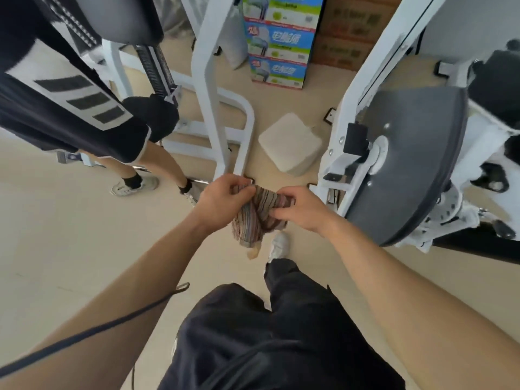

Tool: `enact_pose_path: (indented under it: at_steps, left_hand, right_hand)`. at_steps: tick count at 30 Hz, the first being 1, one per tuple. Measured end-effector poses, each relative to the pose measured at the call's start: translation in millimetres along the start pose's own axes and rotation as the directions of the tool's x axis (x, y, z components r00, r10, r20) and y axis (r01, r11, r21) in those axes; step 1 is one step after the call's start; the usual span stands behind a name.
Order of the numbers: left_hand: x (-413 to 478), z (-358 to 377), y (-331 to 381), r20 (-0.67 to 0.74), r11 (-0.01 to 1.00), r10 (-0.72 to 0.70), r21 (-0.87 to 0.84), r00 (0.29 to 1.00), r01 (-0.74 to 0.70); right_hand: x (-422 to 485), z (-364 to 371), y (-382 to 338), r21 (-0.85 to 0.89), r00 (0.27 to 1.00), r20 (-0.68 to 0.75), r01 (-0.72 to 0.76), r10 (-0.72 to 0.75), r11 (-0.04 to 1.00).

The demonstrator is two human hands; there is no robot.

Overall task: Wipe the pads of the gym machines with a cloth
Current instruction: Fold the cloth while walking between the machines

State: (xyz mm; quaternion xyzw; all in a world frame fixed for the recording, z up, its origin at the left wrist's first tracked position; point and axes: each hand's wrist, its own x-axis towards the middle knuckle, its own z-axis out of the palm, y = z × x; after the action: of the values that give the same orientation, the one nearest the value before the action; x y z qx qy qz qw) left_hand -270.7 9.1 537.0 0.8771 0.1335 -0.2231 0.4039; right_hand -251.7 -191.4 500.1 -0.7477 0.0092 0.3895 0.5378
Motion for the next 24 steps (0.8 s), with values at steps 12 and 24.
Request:
enact_pose_path:
  at_steps: [12, 24]
  left_hand:
    - [239, 58, -40, 0.457, 0.461, -0.219, -0.73, 0.862, 0.504]
    - [466, 114, -71, 0.223, 0.963, -0.268, 0.033, 0.937, 0.267]
  right_hand:
    - [196, -55, 46, 0.682, 0.876, -0.239, -0.156, 0.42, 0.714]
    - [391, -120, 115, 0.374, 0.583, -0.578, -0.433, 0.571, 0.82]
